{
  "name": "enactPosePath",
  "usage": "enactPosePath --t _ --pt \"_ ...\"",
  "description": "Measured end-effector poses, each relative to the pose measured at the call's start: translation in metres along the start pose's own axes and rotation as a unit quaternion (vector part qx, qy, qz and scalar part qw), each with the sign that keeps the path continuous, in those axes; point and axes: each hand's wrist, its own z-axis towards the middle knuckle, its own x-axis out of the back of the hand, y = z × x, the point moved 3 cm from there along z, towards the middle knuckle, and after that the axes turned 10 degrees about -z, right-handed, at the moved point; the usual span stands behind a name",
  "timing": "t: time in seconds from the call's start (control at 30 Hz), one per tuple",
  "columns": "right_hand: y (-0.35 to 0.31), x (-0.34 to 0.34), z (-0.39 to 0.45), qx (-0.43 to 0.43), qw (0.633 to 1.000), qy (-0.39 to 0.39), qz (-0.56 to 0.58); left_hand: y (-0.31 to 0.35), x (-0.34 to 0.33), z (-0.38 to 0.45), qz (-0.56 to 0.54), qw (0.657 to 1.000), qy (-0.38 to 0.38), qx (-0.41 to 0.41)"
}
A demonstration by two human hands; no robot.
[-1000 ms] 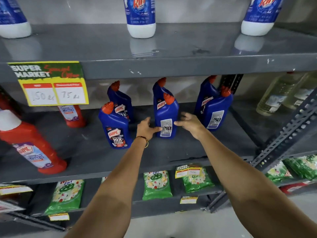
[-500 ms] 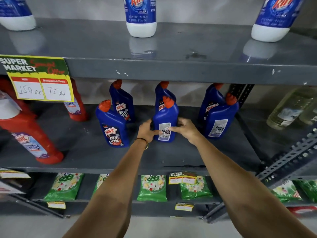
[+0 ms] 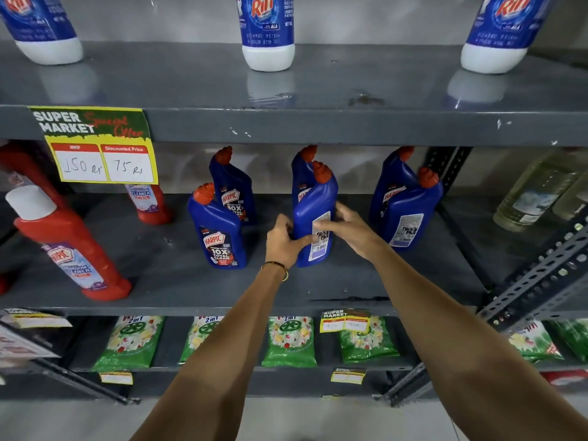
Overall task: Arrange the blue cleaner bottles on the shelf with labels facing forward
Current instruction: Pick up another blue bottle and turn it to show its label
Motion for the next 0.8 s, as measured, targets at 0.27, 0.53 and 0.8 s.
enactPosePath --t 0.27,0.53,0.8 --pt "-0.004 -0.010 0.006 -0.008 0.993 0.113 -0.012 0.012 0.000 -0.006 0.046 0.997 0.000 -0.054" --pt "-0.004 0.004 -0.002 0.025 0.996 0.019 0.081 -0.007 0.015 0.003 -0.245 0.937 -0.173 0.180" --pt "-0.011 0.009 -0.008 0.031 0.987 -0.060 0.142 -0.008 -0.003 -0.009 -0.289 0.877 -0.293 0.247"
